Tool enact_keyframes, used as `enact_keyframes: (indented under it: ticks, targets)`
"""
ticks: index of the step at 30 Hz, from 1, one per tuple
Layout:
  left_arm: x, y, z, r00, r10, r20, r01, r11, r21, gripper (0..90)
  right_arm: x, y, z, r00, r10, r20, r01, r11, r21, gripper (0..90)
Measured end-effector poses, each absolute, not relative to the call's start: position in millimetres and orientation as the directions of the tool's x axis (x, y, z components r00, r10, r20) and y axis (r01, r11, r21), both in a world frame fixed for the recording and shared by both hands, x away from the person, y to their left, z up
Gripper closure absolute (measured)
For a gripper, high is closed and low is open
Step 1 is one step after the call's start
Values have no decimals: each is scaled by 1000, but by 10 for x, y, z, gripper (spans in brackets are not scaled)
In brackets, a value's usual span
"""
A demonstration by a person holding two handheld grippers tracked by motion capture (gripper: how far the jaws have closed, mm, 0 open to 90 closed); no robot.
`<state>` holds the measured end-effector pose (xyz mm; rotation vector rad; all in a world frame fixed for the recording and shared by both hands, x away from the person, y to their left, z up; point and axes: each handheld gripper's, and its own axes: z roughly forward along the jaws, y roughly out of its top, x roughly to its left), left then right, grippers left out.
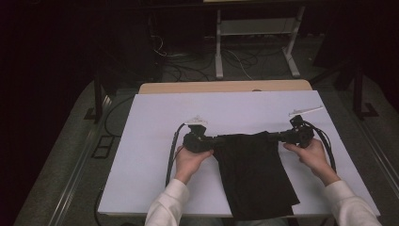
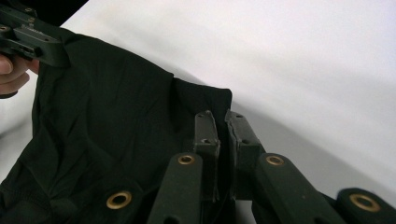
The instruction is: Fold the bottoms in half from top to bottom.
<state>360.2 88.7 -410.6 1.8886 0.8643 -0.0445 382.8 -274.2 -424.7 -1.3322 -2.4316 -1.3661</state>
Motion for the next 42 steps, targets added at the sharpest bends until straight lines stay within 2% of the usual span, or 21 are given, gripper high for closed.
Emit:
enact_keyframes:
  ticks: [4, 23, 42]
  targets:
    - [3654, 980, -4120, 744, 533, -403, 579, -213, 787, 838, 3853, -2662, -4241, -617, 656, 435, 706, 216, 675, 830]
    - [4071, 1253, -3981, 736, 585, -339, 552, -229, 802, 839, 4137, -2321, -4212, -574, 700, 424, 701, 153, 697, 832]
    - [4597, 1185, -4023, 722, 632, -283, 527, -237, 816, 839, 4601, -2224, -4172, -553, 739, 384, 682, 137, 719, 834]
